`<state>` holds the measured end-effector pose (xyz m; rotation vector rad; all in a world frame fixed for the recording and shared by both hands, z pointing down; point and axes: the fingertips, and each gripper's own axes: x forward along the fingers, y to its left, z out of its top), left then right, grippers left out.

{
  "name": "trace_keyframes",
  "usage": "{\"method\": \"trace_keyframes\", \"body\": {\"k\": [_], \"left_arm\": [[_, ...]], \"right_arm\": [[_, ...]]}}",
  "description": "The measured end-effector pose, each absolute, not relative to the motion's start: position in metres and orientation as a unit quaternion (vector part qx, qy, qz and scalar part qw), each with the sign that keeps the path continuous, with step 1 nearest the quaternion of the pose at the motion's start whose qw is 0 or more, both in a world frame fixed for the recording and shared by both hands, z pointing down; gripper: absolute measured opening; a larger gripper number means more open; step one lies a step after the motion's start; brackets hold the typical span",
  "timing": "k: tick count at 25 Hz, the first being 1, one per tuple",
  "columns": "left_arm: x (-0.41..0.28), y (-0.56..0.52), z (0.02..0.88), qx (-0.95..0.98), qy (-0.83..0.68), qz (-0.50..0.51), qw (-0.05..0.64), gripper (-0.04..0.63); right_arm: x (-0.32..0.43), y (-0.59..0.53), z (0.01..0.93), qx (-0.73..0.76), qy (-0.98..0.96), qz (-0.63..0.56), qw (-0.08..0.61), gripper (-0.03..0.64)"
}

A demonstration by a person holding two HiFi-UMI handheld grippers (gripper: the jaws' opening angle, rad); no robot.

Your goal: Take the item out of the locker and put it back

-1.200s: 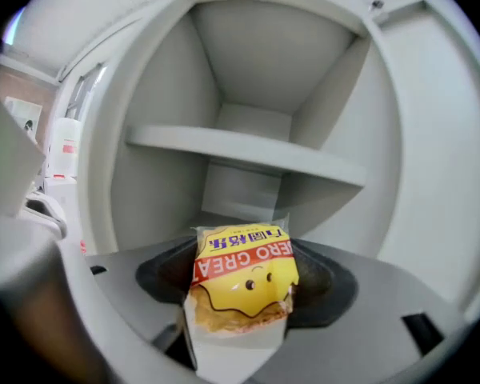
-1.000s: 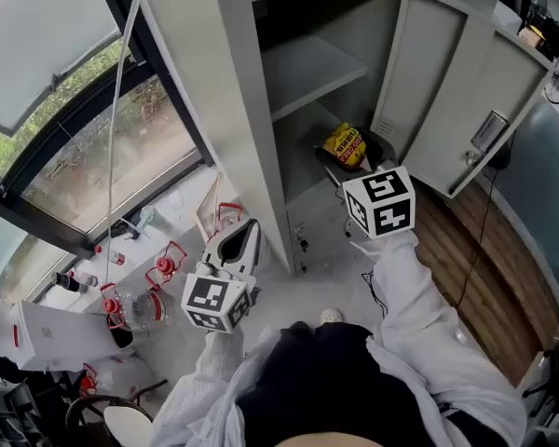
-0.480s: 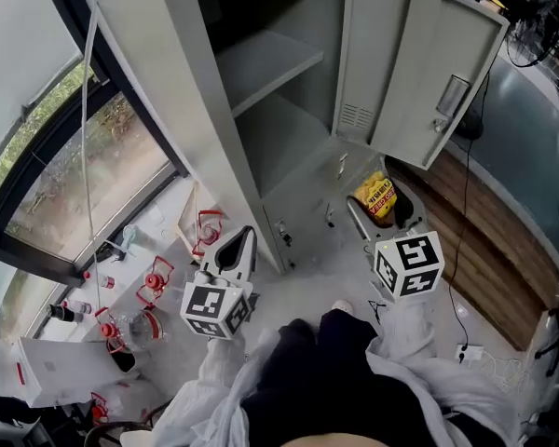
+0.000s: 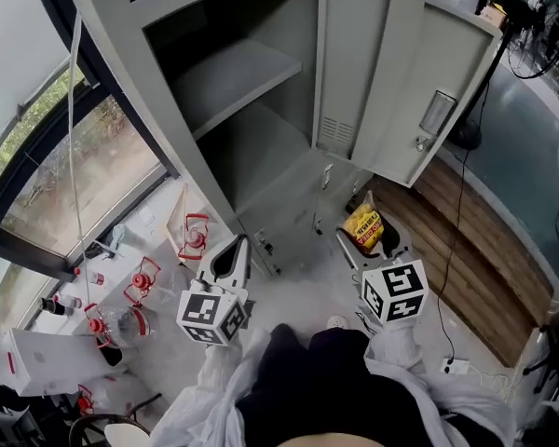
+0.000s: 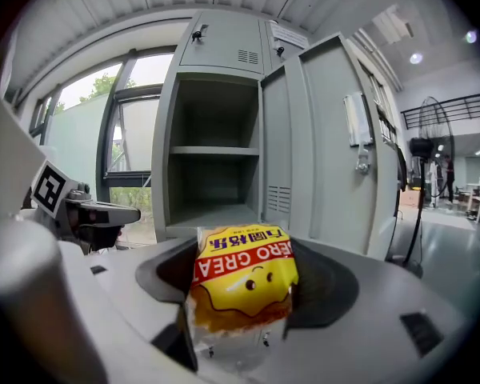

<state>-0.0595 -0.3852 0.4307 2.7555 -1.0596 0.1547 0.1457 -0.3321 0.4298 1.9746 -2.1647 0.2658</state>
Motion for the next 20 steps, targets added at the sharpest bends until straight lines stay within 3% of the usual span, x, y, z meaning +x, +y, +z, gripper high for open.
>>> {"method": "trace_keyframes", "body": {"k": [11,20], "left_arm": [[-0.043,-0.393,0.421,0.912,-0.398,0.061,0.074,0.011],[-0.062,-0.408,0.399,0.901,-0.427,0.047,0.053,0.011]], "right_arm": [[0.126,-0.383,0.389,0.590,-0.802,0.057,0.073,0.321],[0.088,-0.445,0.296,0.501,-0.864,-0.019,0.043,0.321]]}}
